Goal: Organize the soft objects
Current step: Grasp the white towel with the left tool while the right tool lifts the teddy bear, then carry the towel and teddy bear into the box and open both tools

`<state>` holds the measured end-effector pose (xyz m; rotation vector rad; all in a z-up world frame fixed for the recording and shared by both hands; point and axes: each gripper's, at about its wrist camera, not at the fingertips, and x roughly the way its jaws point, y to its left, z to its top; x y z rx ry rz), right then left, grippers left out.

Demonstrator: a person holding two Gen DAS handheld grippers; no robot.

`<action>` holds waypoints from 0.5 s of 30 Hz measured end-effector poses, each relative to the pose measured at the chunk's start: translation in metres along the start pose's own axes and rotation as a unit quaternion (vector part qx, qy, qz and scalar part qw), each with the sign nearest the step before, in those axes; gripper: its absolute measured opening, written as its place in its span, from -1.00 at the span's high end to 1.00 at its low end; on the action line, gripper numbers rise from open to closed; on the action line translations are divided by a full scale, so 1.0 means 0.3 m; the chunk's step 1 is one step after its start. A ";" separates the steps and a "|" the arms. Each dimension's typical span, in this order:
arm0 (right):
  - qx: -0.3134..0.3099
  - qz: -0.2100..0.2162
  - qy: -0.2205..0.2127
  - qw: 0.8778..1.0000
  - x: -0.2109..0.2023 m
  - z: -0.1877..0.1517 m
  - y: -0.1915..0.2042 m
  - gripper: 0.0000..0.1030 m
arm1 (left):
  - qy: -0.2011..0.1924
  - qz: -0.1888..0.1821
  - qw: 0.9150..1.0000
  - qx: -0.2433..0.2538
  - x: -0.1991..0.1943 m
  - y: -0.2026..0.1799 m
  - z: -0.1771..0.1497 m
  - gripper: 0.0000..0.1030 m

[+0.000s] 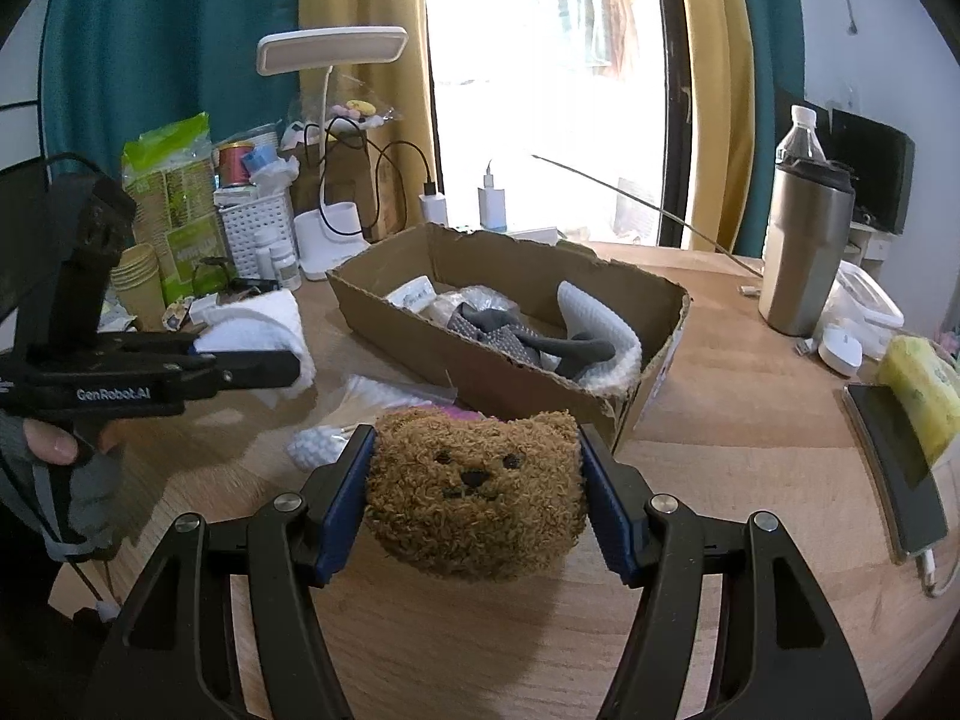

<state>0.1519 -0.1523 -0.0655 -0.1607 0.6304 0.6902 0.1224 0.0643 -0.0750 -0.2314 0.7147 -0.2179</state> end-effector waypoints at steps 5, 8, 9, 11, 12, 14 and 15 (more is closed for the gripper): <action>-0.006 -0.001 -0.008 1.000 0.001 0.027 0.004 -0.32 | -0.015 0.007 1.000 0.011 -0.030 0.000 0.035 0.34; -0.010 -0.003 -0.013 1.000 0.004 0.046 0.003 -0.32 | -0.025 0.011 1.000 0.016 -0.042 0.001 0.059 0.34; -0.011 -0.003 -0.014 1.000 0.003 0.050 0.002 -0.32 | -0.028 0.012 0.999 0.017 -0.045 0.001 0.068 0.34; -0.014 -0.006 -0.021 1.000 0.002 0.068 -0.001 -0.32 | -0.034 0.012 0.999 0.019 -0.050 0.001 0.084 0.34; -0.014 -0.007 -0.023 1.000 0.002 0.072 -0.001 -0.32 | -0.038 0.013 0.999 0.021 -0.052 0.000 0.094 0.34; -0.015 -0.010 -0.028 0.999 0.003 0.090 -0.008 -0.32 | -0.041 0.014 0.999 0.025 -0.051 0.001 0.109 0.34; -0.016 -0.011 -0.031 0.999 0.004 0.096 -0.011 -0.32 | -0.044 0.015 0.999 0.028 -0.050 0.001 0.119 0.34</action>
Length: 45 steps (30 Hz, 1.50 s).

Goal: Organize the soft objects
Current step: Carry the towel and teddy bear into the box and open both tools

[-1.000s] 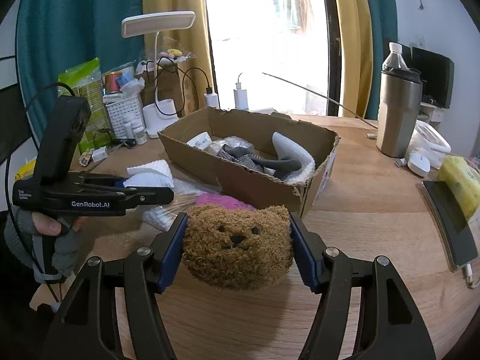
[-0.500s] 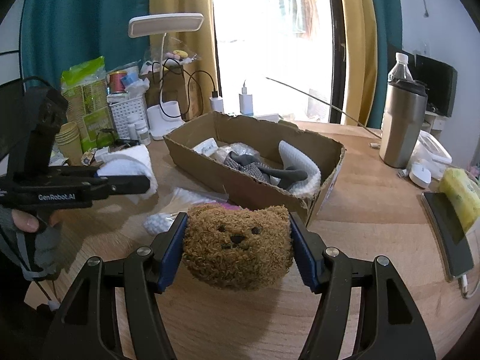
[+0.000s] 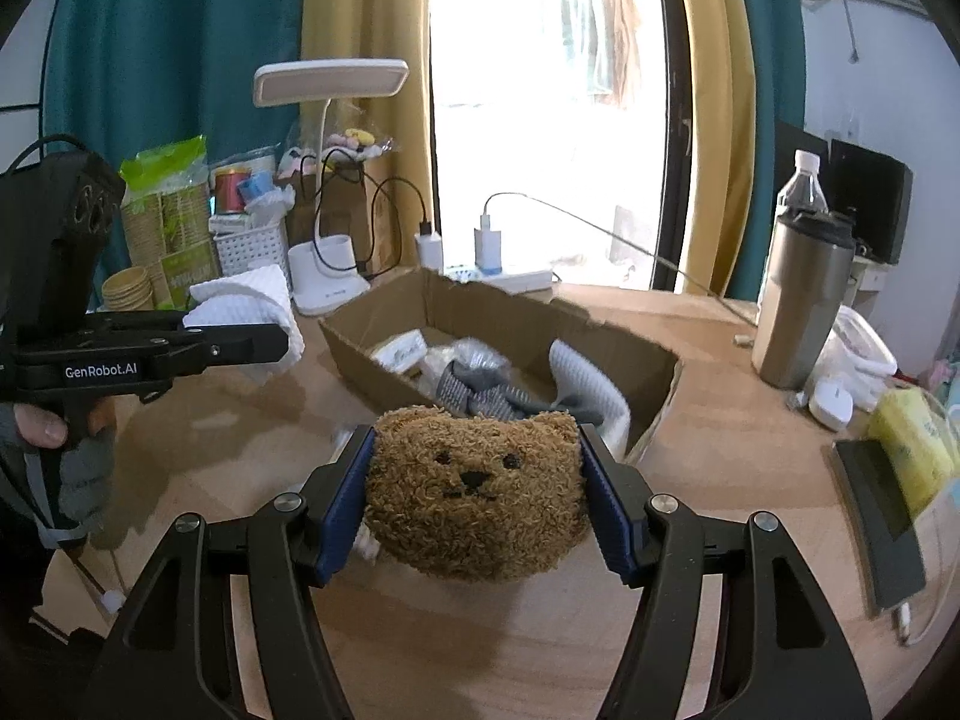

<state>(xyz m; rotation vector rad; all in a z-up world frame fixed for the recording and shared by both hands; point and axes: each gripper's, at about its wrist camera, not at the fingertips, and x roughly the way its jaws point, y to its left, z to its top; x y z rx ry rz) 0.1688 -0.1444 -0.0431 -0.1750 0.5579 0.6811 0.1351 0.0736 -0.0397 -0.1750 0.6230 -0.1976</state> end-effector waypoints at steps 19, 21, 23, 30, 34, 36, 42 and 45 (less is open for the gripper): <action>-0.017 0.010 -0.037 0.999 0.104 0.152 -0.010 -0.32 | -0.022 -0.004 0.999 0.044 0.117 -0.036 0.141 0.34; -0.015 0.010 -0.039 0.999 0.124 0.166 -0.019 -0.32 | -0.021 -0.003 0.998 0.051 0.140 -0.032 0.162 0.34; -0.014 0.010 -0.039 0.999 0.144 0.176 -0.030 -0.32 | -0.021 -0.002 0.998 0.054 0.164 -0.023 0.182 0.34; -0.008 0.003 -0.035 0.999 0.197 0.203 -0.063 -0.32 | -0.013 0.007 0.999 0.052 0.242 0.026 0.224 0.34; -0.002 0.001 -0.025 1.000 0.245 0.214 -0.088 -0.33 | -0.007 0.012 0.998 0.054 0.277 0.043 0.231 0.34; 0.005 0.000 -0.023 1.000 0.268 0.218 -0.104 -0.33 | -0.006 0.016 0.999 0.050 0.300 0.051 0.234 0.34; 0.024 -0.009 -0.014 1.000 0.327 0.220 -0.152 -0.33 | 0.013 0.013 1.000 0.026 0.388 0.082 0.235 0.34; 0.039 -0.009 -0.010 0.999 0.348 0.211 -0.178 -0.33 | 0.033 0.009 0.999 0.013 0.444 0.103 0.231 0.34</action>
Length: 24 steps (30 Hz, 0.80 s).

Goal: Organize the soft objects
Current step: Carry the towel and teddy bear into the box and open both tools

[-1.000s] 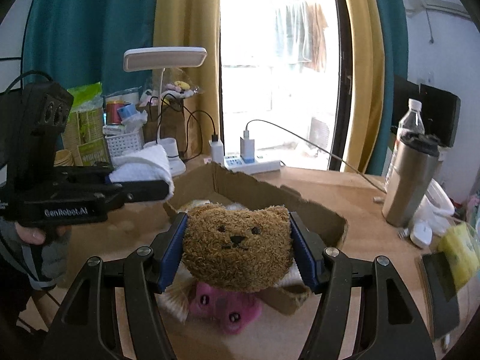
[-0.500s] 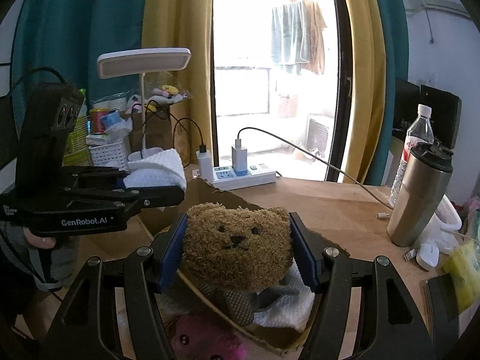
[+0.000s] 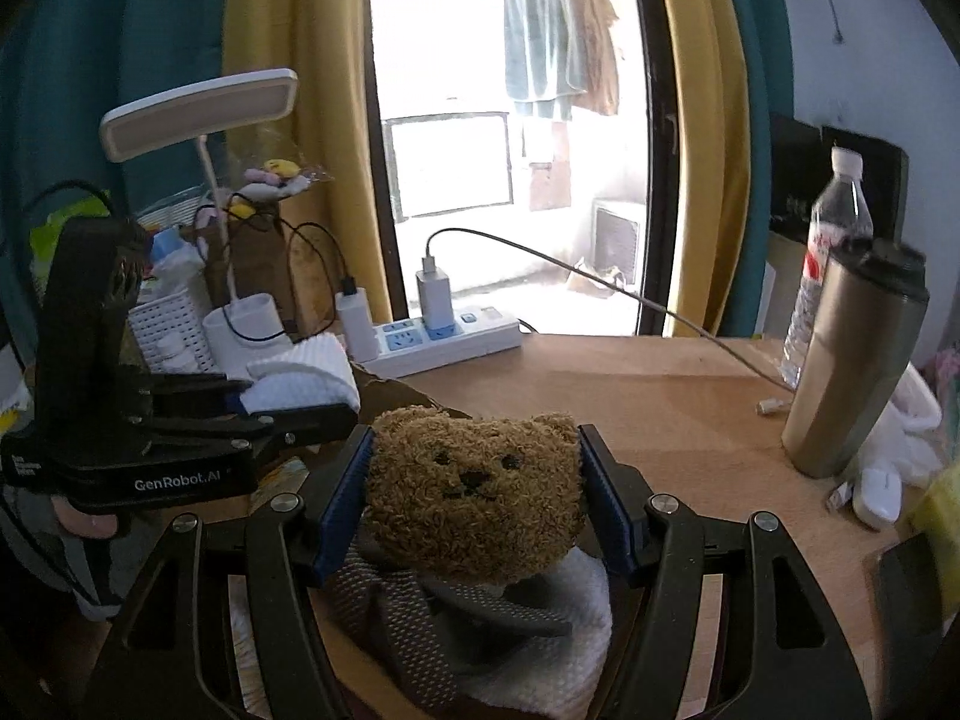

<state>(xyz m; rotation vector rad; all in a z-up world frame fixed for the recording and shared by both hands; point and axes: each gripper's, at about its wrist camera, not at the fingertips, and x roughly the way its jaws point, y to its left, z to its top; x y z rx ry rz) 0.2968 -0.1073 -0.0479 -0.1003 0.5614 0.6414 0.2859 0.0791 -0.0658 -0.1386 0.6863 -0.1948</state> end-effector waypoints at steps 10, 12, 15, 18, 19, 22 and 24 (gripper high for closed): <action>0.023 -0.003 0.004 1.000 0.031 -0.021 -0.024 -0.34 | 0.060 -0.003 0.998 -0.013 0.107 0.024 -0.038 0.23; 0.022 -0.004 0.004 1.000 0.033 -0.021 -0.022 -0.36 | 0.064 -0.007 0.998 -0.011 0.115 0.021 -0.044 0.06; 0.015 -0.008 0.001 1.000 0.033 -0.023 -0.014 -0.39 | 0.067 -0.014 0.998 -0.008 0.119 0.009 -0.047 0.01; 0.004 -0.013 0.000 1.000 0.036 -0.026 -0.008 -0.42 | 0.070 -0.007 0.997 -0.004 0.120 0.000 -0.048 0.01; -0.004 -0.018 0.001 1.000 0.039 -0.028 -0.005 -0.43 | 0.071 -0.008 0.997 -0.006 0.118 0.001 -0.047 0.01; -0.025 -0.036 0.016 0.999 0.057 -0.041 -0.001 -0.46 | 0.068 -0.011 0.998 -0.011 0.104 -0.003 -0.048 0.00; -0.026 -0.043 0.024 0.998 0.070 -0.052 -0.006 -0.54 | 0.068 -0.013 0.998 -0.010 0.097 -0.005 -0.049 0.00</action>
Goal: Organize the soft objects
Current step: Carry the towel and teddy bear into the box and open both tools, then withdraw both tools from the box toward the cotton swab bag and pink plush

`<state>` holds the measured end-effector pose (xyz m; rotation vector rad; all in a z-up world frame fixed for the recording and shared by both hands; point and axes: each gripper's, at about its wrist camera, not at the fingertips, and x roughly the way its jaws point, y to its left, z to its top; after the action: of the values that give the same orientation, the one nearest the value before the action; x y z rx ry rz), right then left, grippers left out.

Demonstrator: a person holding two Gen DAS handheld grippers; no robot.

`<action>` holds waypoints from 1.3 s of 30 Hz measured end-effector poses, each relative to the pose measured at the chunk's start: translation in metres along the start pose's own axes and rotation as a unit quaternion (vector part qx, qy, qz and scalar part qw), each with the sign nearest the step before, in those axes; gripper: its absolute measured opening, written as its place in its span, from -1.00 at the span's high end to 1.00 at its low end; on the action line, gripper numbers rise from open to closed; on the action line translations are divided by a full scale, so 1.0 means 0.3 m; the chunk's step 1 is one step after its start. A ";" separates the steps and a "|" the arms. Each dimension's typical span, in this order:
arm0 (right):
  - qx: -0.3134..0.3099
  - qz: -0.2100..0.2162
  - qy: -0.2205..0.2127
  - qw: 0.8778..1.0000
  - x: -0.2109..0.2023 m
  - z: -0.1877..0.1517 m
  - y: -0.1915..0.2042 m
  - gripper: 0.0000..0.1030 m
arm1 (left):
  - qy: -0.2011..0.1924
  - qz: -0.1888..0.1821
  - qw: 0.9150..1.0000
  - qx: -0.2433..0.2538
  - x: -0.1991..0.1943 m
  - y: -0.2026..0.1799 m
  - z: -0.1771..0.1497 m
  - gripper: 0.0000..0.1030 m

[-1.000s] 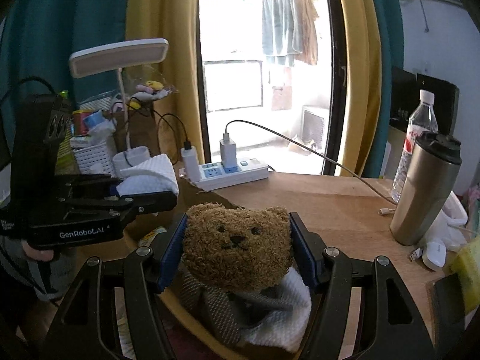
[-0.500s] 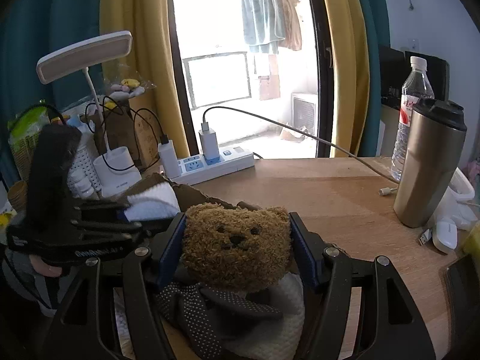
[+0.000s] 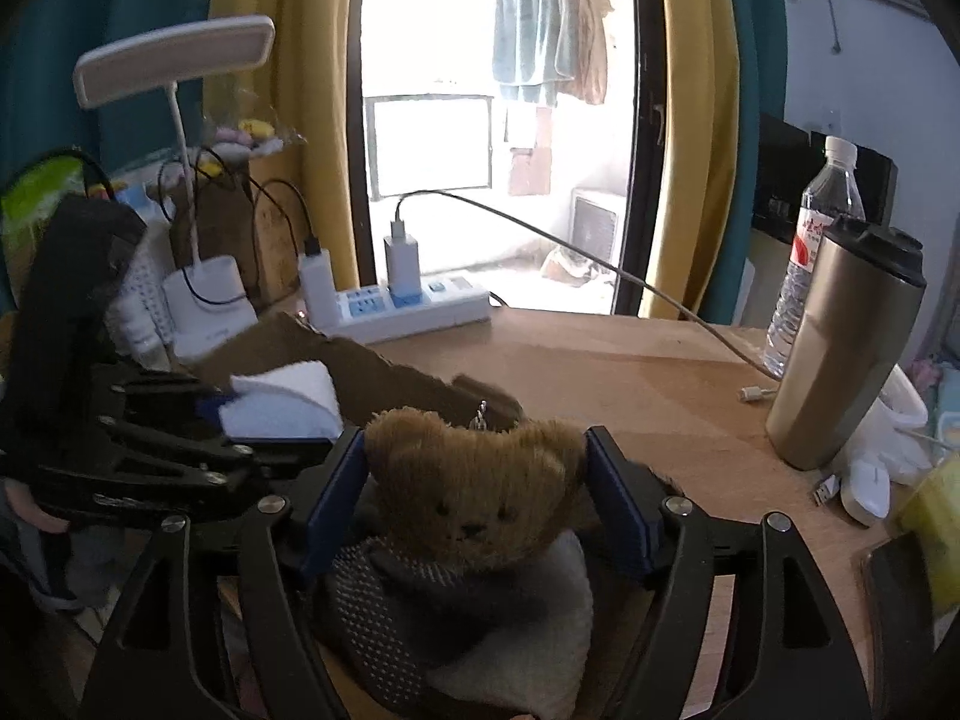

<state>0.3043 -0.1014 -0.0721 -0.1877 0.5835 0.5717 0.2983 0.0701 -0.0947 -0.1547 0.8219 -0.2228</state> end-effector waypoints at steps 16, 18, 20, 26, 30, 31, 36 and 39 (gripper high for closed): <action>0.011 0.007 -0.037 0.999 -0.054 -0.003 -0.026 -0.84 | -0.031 -0.011 0.999 -0.006 -0.054 -0.014 -0.001 -0.53; 0.012 0.007 -0.045 0.999 -0.068 0.001 -0.027 -0.84 | -0.039 -0.005 0.999 0.002 -0.070 -0.028 -0.001 -0.54; 0.015 0.009 -0.053 0.998 -0.084 0.004 -0.033 -0.84 | -0.051 0.000 0.999 0.008 -0.094 -0.040 0.001 -0.54; 0.043 0.034 -0.062 0.997 -0.116 0.012 -0.053 -0.84 | -0.092 0.012 0.996 0.016 -0.193 -0.069 -0.004 -0.57; 0.039 0.025 -0.075 0.996 -0.175 0.027 -0.045 -0.84 | -0.115 0.023 0.993 0.012 -0.249 -0.076 -0.028 -0.59; 0.037 0.023 -0.080 0.996 -0.197 0.030 -0.038 -0.84 | -0.118 0.021 0.993 0.010 -0.261 -0.078 -0.032 -0.59; 0.026 0.016 -0.094 0.995 -0.288 0.041 -0.008 -0.84 | -0.146 0.018 0.989 0.013 -0.342 -0.110 -0.055 -0.60; 0.020 0.013 -0.099 0.995 -0.341 0.038 0.009 -0.84 | -0.157 0.017 0.987 0.014 -0.390 -0.124 -0.070 -0.61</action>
<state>0.2380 -0.1421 -0.0046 -0.0840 0.4060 0.5946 0.2005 0.0630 -0.0178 -0.1454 0.5077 -0.1725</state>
